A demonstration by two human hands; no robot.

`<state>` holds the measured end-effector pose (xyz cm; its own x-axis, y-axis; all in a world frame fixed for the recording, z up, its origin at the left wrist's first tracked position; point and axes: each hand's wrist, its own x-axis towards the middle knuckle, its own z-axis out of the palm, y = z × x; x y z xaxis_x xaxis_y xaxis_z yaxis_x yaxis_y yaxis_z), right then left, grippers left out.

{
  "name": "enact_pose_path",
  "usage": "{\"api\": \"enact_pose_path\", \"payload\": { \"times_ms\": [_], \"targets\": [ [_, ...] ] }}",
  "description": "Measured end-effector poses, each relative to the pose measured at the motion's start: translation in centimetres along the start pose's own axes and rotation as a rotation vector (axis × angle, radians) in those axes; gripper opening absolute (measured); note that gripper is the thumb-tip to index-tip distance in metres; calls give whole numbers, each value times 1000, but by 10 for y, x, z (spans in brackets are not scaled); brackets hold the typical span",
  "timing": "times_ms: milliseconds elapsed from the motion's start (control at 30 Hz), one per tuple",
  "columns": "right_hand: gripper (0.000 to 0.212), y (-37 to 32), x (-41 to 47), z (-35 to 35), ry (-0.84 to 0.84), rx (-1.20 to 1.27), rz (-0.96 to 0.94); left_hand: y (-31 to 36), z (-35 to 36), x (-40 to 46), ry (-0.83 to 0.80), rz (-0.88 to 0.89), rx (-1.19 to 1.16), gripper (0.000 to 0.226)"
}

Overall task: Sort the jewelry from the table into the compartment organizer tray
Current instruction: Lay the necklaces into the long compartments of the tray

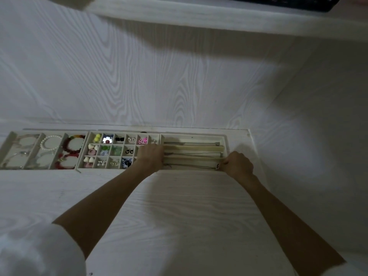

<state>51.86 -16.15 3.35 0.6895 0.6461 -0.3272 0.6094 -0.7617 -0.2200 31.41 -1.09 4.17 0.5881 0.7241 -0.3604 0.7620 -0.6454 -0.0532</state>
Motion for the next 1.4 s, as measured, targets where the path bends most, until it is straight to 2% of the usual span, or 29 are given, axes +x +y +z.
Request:
{"api": "enact_pose_path", "payload": {
  "times_ms": [133,200,367,500,600,867,1100,1300,1400],
  "targets": [
    [14,6,-8,-15,43,-60,-116,-3,-2,-2,7,10,-45,32],
    [16,17,-10,-24,99,-124,-233,-5,0,-3,17,16,-81,28],
    [45,33,-5,-23,82,-409,-628,-6,4,-2,24,14,-144,21],
    [62,30,-8,-13,199,-553,-834,-7,3,-1,14,22,-140,20],
    [59,32,-10,-7,219,-628,-819,-7,3,-1,13,37,-124,21],
    [53,47,-15,4,330,-619,-755,-8,1,-1,16,59,-73,27],
    [46,45,-11,11,396,-644,-749,-5,-1,-2,15,131,86,40],
    [47,44,-11,13,448,-604,-756,-6,-1,-2,41,177,107,34],
    [41,44,-11,12,462,-540,-762,-11,1,0,45,152,72,29]
  ]
}}
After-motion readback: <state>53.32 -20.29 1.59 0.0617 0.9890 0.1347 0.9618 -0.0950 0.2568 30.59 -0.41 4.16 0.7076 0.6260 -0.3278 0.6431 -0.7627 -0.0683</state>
